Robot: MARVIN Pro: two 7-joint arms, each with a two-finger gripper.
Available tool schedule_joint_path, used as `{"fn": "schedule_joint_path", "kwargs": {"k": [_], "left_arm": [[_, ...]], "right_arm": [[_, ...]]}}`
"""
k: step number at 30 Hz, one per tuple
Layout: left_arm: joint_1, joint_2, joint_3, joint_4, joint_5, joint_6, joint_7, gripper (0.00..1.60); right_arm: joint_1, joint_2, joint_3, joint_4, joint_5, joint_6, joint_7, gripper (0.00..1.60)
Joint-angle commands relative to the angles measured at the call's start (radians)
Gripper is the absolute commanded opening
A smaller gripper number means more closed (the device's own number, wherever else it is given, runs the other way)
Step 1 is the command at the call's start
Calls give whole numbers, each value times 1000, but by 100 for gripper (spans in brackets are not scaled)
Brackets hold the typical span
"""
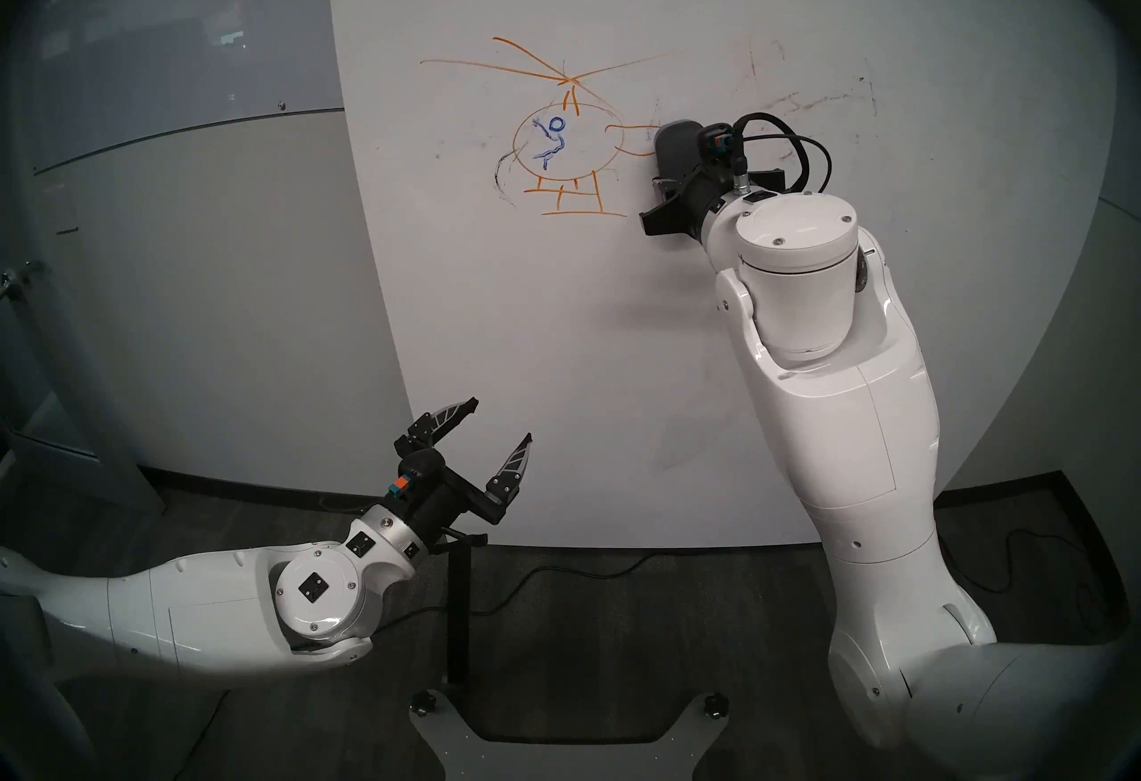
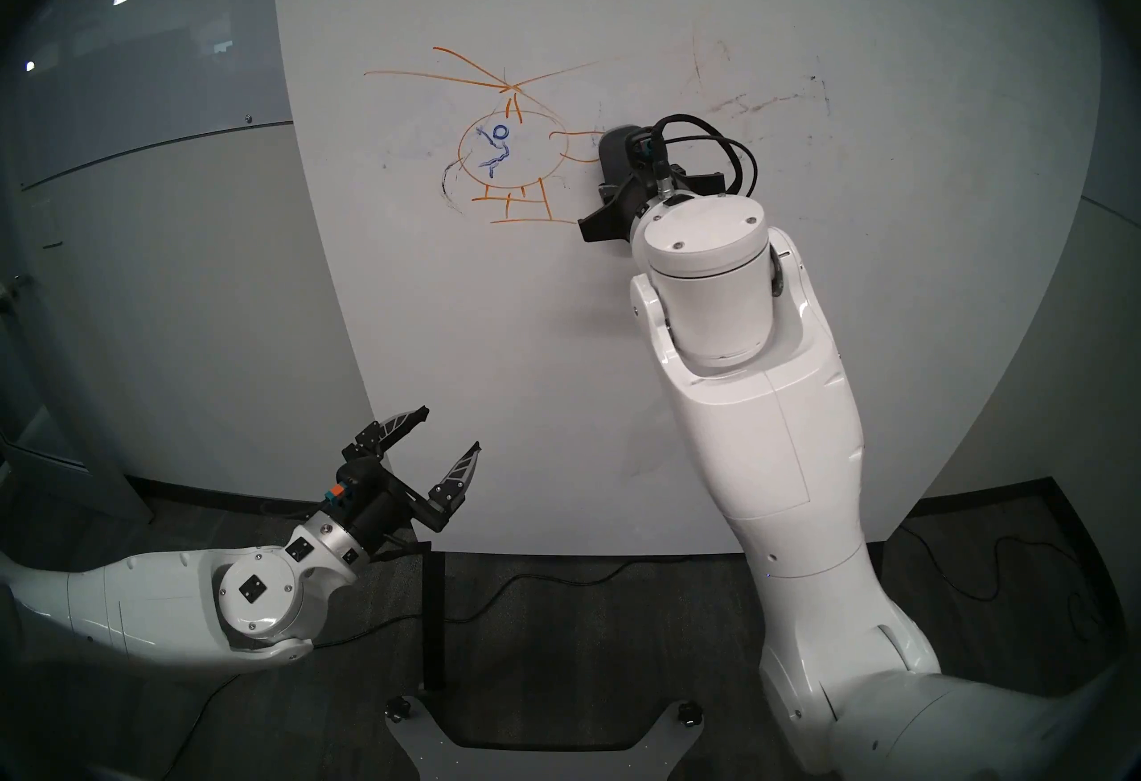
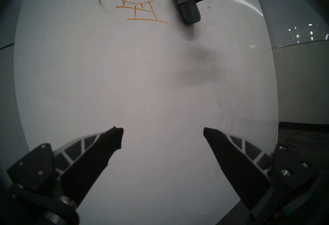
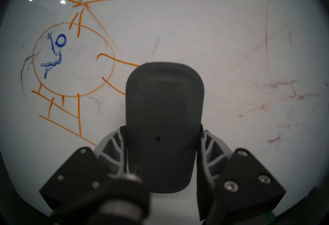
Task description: Erase all marks on the whiteboard with the eraser
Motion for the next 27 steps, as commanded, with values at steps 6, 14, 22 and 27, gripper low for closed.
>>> {"fn": "schedule_joint_path", "kwargs": {"k": [6, 14, 22, 27], "left_arm": [[-6, -1, -4, -5, 0, -15, -2, 160], [-7, -1, -2, -5, 0, -16, -1, 160], [-8, -1, -1, -5, 0, -16, -1, 160], [-8, -1, 0, -5, 0, -16, -1, 160]], "right_arm": [[7, -8, -3, -38, -4, -8, -10, 0], [-44, 5, -10, -57, -9, -11, -14, 0], [-31, -4, -23, -36, -20, -12, -17, 0], [-26, -16, -34, -30, -26, -7, -23, 0]]}}
